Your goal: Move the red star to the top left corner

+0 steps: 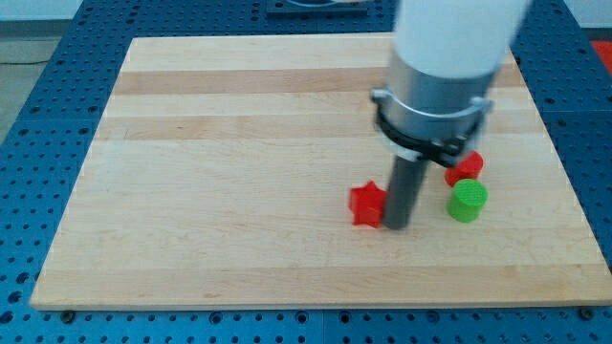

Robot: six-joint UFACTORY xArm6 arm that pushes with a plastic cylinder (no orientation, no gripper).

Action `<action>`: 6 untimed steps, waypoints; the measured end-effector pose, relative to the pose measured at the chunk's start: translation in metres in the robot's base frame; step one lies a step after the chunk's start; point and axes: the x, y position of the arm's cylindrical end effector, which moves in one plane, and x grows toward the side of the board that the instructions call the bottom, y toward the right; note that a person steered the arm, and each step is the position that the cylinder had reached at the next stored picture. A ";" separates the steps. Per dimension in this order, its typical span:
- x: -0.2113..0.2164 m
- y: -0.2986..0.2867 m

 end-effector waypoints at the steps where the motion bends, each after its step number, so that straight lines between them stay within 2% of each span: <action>1: -0.027 -0.049; 2: -0.050 -0.101; 5: -0.054 -0.192; 6: -0.089 -0.198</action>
